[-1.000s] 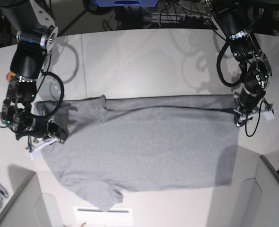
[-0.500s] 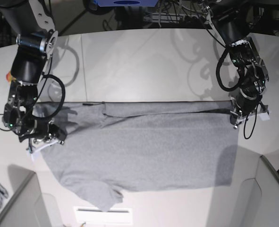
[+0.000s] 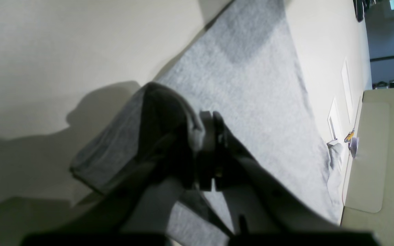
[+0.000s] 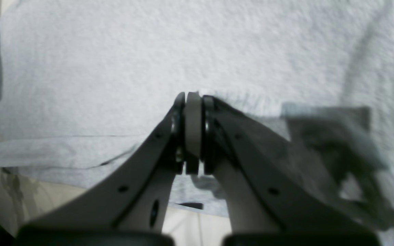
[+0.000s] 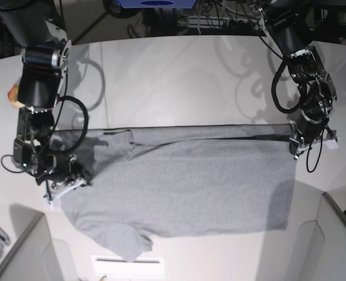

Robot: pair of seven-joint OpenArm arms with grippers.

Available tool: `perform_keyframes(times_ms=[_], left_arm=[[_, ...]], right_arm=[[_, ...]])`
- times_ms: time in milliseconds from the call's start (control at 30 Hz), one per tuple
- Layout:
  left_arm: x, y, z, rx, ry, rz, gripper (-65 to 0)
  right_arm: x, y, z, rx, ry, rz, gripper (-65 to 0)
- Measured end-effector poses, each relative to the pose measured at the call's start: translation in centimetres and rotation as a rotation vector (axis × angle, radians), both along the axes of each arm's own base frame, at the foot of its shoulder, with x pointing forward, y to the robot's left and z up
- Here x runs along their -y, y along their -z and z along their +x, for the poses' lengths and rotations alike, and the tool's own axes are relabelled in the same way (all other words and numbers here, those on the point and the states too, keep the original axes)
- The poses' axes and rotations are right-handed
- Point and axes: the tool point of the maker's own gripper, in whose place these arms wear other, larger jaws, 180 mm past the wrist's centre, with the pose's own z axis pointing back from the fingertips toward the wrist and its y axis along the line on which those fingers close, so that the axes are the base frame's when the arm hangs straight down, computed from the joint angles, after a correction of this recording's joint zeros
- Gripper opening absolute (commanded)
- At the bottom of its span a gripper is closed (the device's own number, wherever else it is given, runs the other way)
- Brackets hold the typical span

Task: Fold the T-shirt properly
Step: 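Release the shirt and raise both grippers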

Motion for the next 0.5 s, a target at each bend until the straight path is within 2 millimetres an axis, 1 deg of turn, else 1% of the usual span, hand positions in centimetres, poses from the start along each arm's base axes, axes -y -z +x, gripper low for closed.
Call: perform_keyframes(times_ms=[100, 267, 333, 367, 400, 433, 467, 500], left_arm=[[0.1, -0.2, 0.5, 0.008, -0.001, -0.006, -65.0], [0.2, -0.1, 1.1, 0.009, -0.005, -0.019, -65.0], [0.2, -0.1, 1.4, 0.012, -0.007, -0.026, -65.0], [0.3, -0.1, 1.5, 0.014, -0.007, -0.028, -64.0], [0.3, -0.1, 1.5, 0.014, -0.007, -0.029, -60.1], [0.2, -0.1, 1.5, 0.014, -0.007, -0.029, -55.8], [0.2, -0.1, 1.5, 0.012, -0.008, -0.027, -49.5], [0.2, 0.0, 1.4, 0.011, -0.008, -0.027, -42.8]], right_arm=[[0.7, -0.1, 0.0, 0.002, 0.01, -0.012, -65.0], [0.4, 0.0, 0.0, 0.003, 0.009, -0.007, -65.0], [0.8, 0.1, 0.0, -0.014, 0.044, -0.002, -65.0], [1.1, 0.2, 0.0, -0.025, 0.066, -0.001, -65.0], [1.3, 0.3, -0.1, -0.035, 0.084, 0.0, -59.4], [1.4, 0.4, -0.2, -0.041, 0.095, 0.001, -50.6], [1.4, 0.4, -0.1, -0.038, 0.096, -0.001, -42.5], [1.5, 0.4, -0.1, -0.037, 0.099, -0.002, -36.0]])
